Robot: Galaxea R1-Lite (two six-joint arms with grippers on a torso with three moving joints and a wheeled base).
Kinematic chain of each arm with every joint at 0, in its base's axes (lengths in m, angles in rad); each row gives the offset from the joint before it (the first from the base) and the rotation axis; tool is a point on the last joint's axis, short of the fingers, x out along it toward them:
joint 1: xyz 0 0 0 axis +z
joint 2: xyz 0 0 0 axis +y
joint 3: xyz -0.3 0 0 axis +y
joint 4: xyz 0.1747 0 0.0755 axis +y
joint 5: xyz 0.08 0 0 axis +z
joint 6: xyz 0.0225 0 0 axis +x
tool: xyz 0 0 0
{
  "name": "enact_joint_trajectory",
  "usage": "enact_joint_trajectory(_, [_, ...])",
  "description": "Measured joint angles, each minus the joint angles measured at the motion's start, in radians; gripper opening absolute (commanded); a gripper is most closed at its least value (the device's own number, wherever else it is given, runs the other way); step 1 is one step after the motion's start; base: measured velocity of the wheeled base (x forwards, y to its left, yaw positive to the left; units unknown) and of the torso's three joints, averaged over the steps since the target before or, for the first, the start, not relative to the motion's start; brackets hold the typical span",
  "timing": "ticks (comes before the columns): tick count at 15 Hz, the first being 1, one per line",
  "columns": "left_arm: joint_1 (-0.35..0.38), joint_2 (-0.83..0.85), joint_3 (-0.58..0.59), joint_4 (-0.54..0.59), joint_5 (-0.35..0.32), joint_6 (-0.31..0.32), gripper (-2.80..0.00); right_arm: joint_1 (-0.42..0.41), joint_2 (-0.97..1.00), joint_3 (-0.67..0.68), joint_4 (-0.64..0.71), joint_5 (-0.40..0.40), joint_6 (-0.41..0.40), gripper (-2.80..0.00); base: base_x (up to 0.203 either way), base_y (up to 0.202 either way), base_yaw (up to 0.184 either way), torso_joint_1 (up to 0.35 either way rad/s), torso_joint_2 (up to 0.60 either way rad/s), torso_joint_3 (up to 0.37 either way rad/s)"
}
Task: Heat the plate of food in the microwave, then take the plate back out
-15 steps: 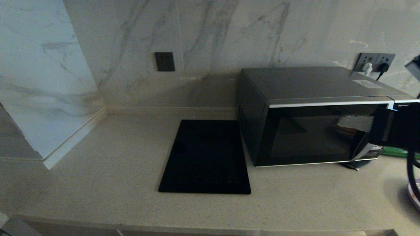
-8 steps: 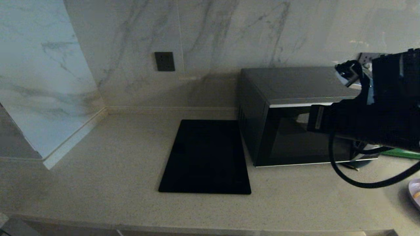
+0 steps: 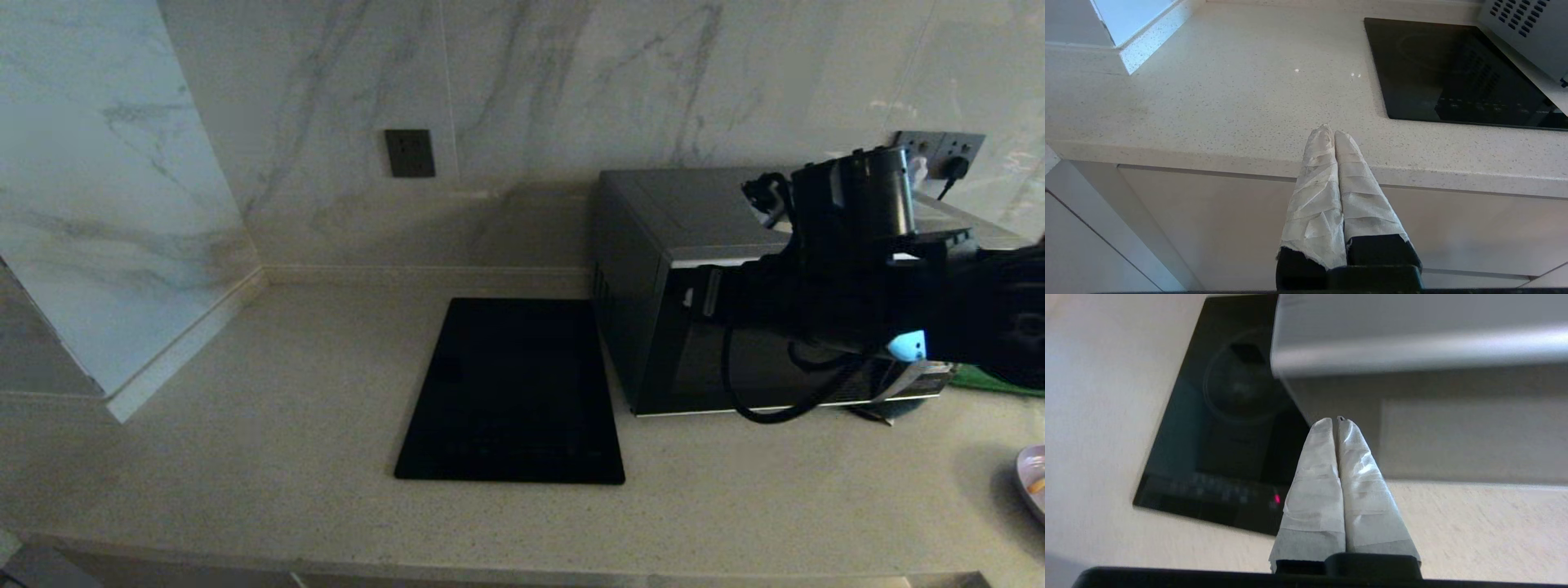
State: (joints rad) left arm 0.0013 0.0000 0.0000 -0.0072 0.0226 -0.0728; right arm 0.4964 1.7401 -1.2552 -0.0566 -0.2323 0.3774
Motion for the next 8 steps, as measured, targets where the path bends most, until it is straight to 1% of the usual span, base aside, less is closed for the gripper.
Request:
enact_joint_trajectory(3, [0.001, 0.000, 0.000, 0.000, 0.000, 0.000, -2.80, 0.001, 0.072, -0.075, -0.017, -0.032, 0.028, -2.80, 0.000, 0.000, 0.000, 0.000, 0.00, 0.000])
enact_joint_trajectory(6, [0.000, 0.000, 0.000, 0.000, 0.000, 0.000, -2.80, 0.002, 0.140, -0.139, -0.093, -0.076, 0.030, -2.80, 0.000, 0.000, 0.000, 0.000, 0.00, 0.000])
enact_joint_trajectory(8, [0.000, 0.000, 0.000, 0.000, 0.000, 0.000, -2.80, 0.001, 0.175, -0.180, -0.094, -0.093, 0.031, -2.80, 0.000, 0.000, 0.000, 0.000, 0.00, 0.000])
